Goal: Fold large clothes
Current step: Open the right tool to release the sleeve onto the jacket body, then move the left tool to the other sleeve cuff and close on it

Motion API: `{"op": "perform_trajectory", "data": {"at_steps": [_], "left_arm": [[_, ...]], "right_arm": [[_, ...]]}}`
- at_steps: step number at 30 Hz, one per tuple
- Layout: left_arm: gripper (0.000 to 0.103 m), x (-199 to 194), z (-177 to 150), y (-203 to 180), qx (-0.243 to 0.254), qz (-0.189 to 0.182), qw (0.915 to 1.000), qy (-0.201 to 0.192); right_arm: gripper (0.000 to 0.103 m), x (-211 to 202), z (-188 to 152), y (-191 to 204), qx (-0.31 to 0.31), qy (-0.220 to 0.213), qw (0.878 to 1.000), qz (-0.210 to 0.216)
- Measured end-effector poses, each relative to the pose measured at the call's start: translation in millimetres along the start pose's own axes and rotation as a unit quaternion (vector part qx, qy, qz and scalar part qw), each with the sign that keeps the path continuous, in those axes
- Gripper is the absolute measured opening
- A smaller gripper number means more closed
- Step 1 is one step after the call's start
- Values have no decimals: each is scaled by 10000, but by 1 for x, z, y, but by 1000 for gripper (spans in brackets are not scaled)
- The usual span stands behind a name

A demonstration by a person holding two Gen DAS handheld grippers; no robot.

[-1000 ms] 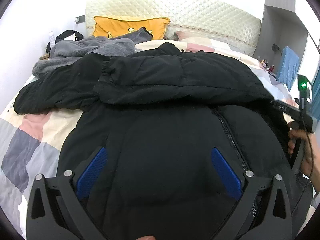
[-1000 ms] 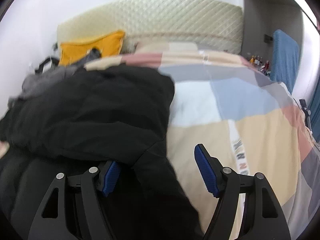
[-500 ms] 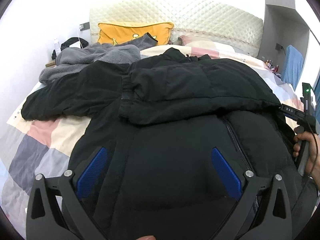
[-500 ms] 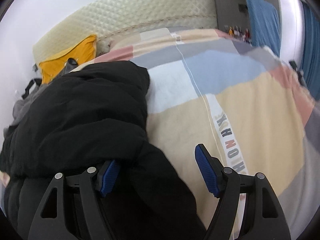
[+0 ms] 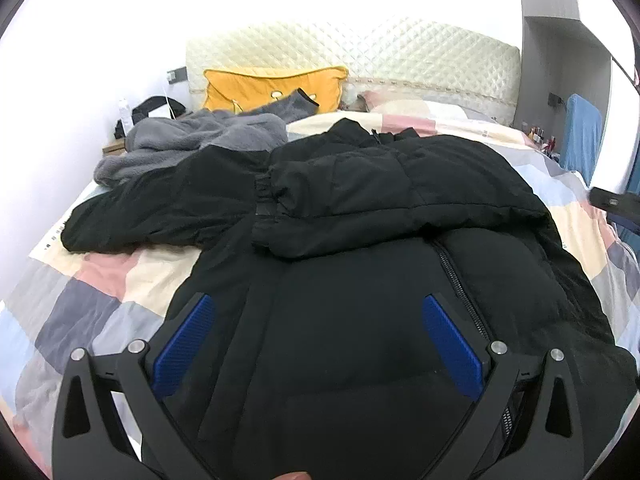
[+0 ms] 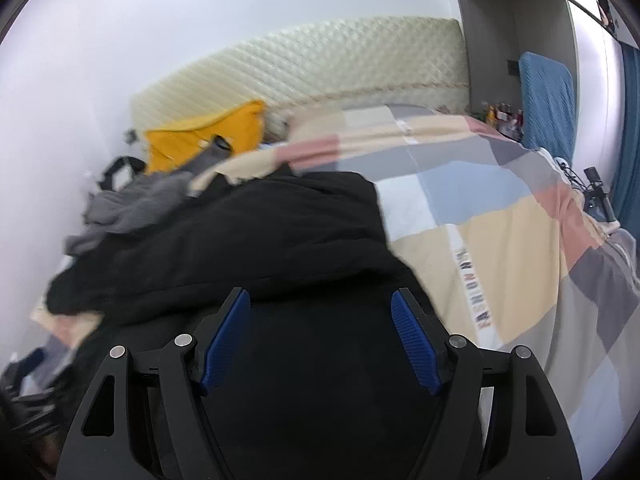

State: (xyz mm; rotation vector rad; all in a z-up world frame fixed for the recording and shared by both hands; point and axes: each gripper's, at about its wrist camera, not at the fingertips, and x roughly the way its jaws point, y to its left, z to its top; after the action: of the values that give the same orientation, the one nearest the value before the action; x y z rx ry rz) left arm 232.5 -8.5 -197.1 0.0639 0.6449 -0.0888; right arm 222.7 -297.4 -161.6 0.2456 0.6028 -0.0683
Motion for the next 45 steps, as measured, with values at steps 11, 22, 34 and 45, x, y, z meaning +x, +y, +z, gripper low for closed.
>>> {"op": "perform_trajectory", "data": {"at_steps": [11,22,34,45], "left_arm": [[103,-21,1,0,-52,-207,9996,-206],[103,-49,4,2,-75,-313,9986,-431],[103,-66,57,75,-121,-381,9989,-229],[103,-71,121,212,-916,155,9957,-3]], "right_arm": [[72,-86,-50,46,-269,-220,9994,58],[80,-129,-74,57,-466,-755,9961,-6],[81,-113,-78,59,-507,-598,9965,285],[84,-119,-79,63,-572,-684,9956,296]]}}
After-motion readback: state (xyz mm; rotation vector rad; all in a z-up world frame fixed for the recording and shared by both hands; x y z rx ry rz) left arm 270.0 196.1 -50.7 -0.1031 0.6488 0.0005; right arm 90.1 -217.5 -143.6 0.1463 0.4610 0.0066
